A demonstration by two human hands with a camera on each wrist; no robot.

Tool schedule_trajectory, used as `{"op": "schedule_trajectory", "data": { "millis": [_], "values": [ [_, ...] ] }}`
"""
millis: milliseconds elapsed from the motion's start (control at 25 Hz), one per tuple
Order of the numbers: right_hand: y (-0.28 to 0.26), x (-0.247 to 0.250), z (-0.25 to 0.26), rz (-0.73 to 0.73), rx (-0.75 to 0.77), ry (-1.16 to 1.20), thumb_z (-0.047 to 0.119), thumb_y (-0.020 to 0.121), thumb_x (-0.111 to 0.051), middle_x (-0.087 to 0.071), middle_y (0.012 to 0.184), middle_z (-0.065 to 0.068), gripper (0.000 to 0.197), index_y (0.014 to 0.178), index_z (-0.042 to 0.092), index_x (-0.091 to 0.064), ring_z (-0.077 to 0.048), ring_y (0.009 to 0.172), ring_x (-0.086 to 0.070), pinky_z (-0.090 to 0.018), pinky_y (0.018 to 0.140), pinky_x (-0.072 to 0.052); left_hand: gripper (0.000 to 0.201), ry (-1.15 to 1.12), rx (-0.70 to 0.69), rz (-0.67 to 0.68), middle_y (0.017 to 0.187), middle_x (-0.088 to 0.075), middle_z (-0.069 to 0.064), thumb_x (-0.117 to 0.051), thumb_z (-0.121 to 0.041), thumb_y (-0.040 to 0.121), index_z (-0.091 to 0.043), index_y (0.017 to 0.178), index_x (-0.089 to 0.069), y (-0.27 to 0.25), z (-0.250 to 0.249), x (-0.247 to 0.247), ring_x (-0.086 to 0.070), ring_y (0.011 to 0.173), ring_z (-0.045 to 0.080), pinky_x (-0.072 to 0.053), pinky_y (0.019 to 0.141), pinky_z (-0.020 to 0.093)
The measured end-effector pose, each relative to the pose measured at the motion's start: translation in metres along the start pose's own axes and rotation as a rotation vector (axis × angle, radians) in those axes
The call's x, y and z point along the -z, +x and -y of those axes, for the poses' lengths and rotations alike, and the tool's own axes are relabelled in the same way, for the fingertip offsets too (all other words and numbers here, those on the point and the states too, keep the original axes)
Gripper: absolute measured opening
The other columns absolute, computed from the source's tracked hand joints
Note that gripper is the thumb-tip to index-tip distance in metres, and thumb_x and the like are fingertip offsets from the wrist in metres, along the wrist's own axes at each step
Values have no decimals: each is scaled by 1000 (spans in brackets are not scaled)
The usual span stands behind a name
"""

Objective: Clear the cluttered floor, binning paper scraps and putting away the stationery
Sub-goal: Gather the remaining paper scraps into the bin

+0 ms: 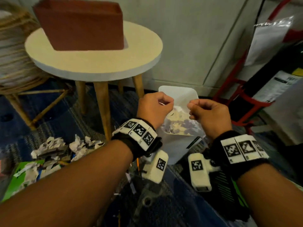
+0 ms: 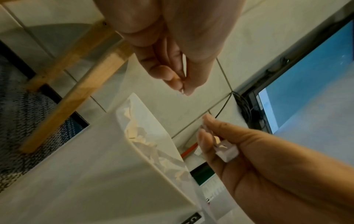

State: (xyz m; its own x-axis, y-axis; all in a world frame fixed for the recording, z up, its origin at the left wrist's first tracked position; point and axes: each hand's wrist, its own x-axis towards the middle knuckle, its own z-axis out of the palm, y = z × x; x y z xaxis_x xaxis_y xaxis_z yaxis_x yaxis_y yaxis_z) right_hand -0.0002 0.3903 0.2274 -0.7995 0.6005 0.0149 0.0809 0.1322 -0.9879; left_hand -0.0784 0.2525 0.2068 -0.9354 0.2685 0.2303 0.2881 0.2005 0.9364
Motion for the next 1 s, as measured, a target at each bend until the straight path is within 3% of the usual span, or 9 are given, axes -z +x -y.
{"op": "schedule_trajectory", "data": {
  "millis": [120,200,320,440,600,720,840,920,1000],
  "values": [
    [13,8,-15,62,-22,-195,15,93,-60,-68,96,-1,24,115,9,-67,-8,81,-62,-24,81,-50,3,114,29,80,74,-71,-3,-76,-11,78,-15,78,-75,14,-6,-18,-62,65,4,-50,65,16],
    [14,10,-23,185,-10,-381,18,96,-55,-64,111,1,28,122,14,-64,-10,99,-59,-22,89,-43,6,175,61,109,72,-67,-5,-77,-12,79,-17,78,-72,21,-7,-23,-63,70,10,-51,67,21],
    [12,9,-28,257,34,-551,10,94,-51,-68,112,1,30,117,20,-68,-12,103,-61,-22,91,-44,10,239,70,141,74,-66,-2,-74,-9,81,-18,80,-70,29,-4,-26,-65,75,15,-55,73,27],
    [10,9,-27,191,49,-623,2,91,-47,-71,107,5,39,111,25,-71,-7,97,-60,-17,92,-42,17,320,30,248,90,-72,4,-66,-2,86,-14,93,-75,29,-2,-25,-67,86,15,-52,80,21],
    [7,8,-22,88,128,-700,-9,78,-43,-73,98,11,57,105,33,-71,-14,108,-60,-40,107,-37,45,534,-43,480,117,-67,4,-53,9,86,-19,119,-67,23,1,-25,-63,106,19,-47,92,24],
    [4,4,-13,5,196,-701,-11,73,-43,-66,75,18,59,89,41,-66,-11,98,-58,-42,100,-32,48,436,-19,436,124,-64,6,-59,7,86,-19,125,-63,23,8,-24,-61,111,22,-48,98,30],
    [-2,-4,-3,-55,355,-563,-14,67,-44,-55,63,19,50,66,33,-61,-14,84,-54,-37,88,-40,40,460,-95,340,102,-59,-1,-69,-7,83,-23,120,-65,21,7,-21,-59,95,18,-48,86,26],
    [-14,-14,1,7,522,-377,-9,63,-42,-49,58,17,34,57,21,-58,-10,70,-51,-26,70,-42,28,452,-157,240,89,-50,-4,-72,-13,80,-23,105,-63,19,3,-12,-53,82,18,-48,76,31],
    [-31,-26,-1,189,623,-329,0,59,-39,-48,56,13,20,54,14,-53,-6,60,-48,-23,59,-40,23,394,-173,192,71,-50,-1,-72,-19,79,-20,89,-51,16,3,2,-51,66,24,-48,64,40]
  ]
}}
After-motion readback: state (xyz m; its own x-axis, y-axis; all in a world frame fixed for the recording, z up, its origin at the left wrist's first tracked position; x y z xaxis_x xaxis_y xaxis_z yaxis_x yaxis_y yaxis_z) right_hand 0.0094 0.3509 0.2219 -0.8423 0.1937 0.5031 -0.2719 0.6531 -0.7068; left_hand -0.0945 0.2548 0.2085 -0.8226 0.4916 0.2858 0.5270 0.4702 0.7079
